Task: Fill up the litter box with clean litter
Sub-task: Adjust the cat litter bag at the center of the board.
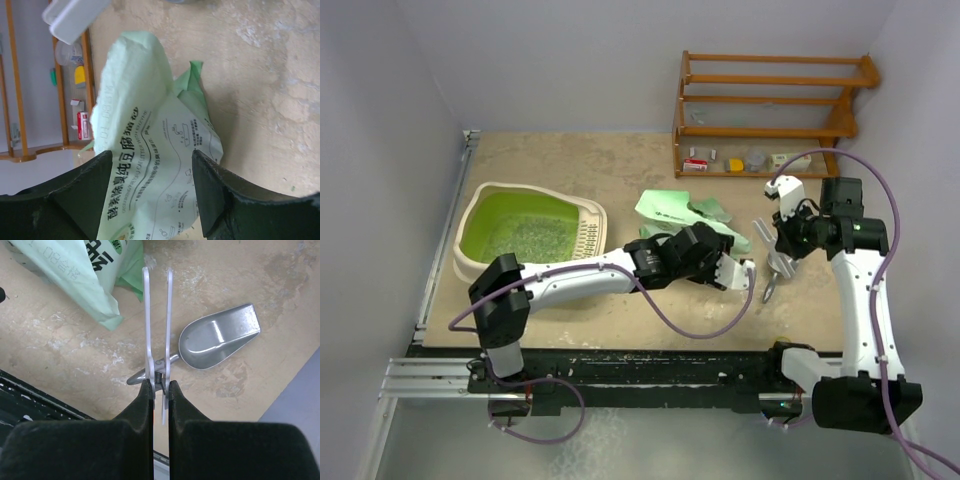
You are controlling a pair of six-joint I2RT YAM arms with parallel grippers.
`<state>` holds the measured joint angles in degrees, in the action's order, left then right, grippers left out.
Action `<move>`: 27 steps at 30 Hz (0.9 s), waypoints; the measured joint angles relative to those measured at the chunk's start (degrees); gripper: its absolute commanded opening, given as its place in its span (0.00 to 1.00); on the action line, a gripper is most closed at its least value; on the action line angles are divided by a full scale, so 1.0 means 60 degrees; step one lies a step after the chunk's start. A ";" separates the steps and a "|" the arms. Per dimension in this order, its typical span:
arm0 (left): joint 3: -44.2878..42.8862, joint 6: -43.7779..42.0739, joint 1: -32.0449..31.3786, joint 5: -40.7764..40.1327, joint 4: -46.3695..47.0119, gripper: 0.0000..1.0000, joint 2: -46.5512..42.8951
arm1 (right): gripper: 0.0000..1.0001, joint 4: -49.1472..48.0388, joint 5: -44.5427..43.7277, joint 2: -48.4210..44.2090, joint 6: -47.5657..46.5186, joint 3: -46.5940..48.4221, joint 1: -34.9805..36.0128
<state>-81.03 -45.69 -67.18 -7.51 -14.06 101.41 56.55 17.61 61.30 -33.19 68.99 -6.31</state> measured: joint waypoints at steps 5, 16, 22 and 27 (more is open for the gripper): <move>-0.0754 -0.0004 0.0051 0.0062 0.0131 0.60 0.0441 | 0.00 -0.0066 0.0266 0.0237 -0.0149 -0.0095 -0.0291; -0.1443 0.0007 0.0073 0.0430 -0.0215 0.59 0.1053 | 0.00 -0.0135 0.1042 0.0812 -0.0474 -0.0091 -0.1231; -0.1413 -0.0120 0.0073 0.0149 -0.0233 0.60 0.1016 | 0.00 -0.0135 0.1268 0.0841 -0.0579 -0.0091 -0.1453; -0.1246 -0.0321 0.0073 -0.0080 -0.0244 0.59 0.0980 | 0.00 -0.0127 0.1351 0.0841 -0.0594 -0.0091 -0.1483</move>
<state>-88.51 -47.62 -66.74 -7.99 -15.53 107.28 55.79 25.71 66.35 -36.75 68.45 -15.20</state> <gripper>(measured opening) 0.600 0.061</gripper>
